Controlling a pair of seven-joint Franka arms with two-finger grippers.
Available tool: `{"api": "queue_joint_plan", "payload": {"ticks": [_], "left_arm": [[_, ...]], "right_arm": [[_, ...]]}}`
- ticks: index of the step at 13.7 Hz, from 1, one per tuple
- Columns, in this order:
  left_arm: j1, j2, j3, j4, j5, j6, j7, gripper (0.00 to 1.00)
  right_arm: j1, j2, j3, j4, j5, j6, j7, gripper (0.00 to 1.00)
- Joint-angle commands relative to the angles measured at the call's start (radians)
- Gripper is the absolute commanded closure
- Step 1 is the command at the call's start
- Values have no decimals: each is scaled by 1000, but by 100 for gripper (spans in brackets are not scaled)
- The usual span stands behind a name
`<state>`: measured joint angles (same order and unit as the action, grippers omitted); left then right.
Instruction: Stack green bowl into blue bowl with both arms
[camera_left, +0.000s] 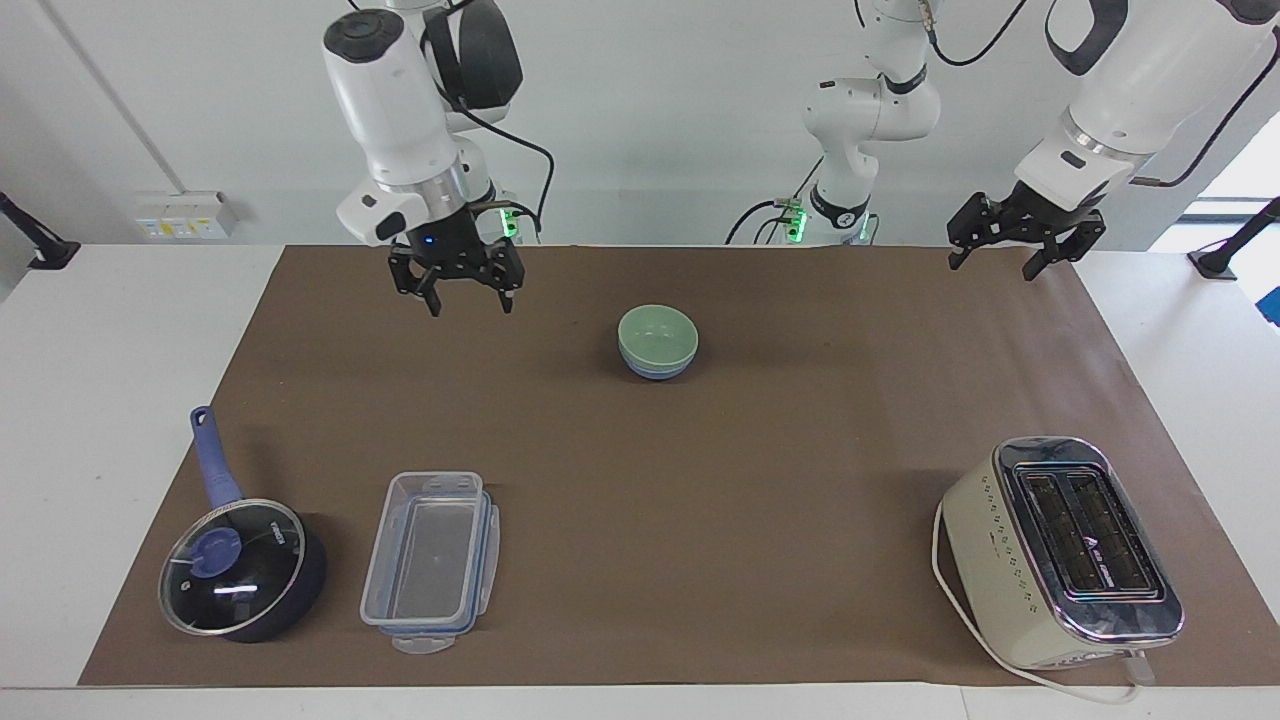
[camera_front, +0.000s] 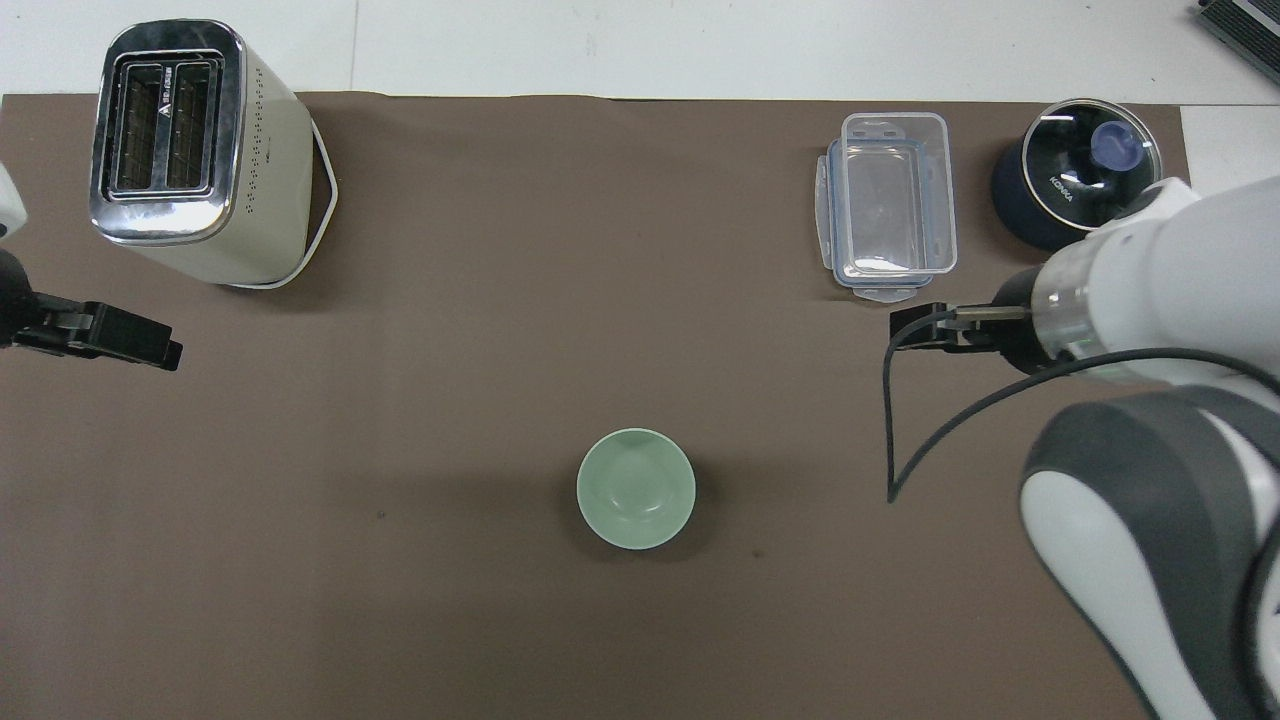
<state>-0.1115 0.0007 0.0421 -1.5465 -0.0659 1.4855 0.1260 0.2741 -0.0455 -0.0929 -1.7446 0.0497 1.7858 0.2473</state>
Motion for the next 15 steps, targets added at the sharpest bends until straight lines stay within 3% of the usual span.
{"api": "queue_joint_plan", "payload": {"ticks": [1, 8, 10, 15], "left_arm": [[9, -13, -4, -3, 17, -2, 0, 0], [0, -16, -5, -3, 18, -11, 1, 0], [0, -27, -4, -4, 20, -14, 1, 0], [3, -48, -4, -7, 20, -33, -2, 0]], "right_arm": [[-58, 15, 10, 98, -17, -106, 3, 0], [-194, -13, -7, 208, -17, -279, -135, 0], [-217, -83, -4, 110, -34, -270, -199, 0], [-225, -86, 4, 109, -34, -266, -229, 0]]}}
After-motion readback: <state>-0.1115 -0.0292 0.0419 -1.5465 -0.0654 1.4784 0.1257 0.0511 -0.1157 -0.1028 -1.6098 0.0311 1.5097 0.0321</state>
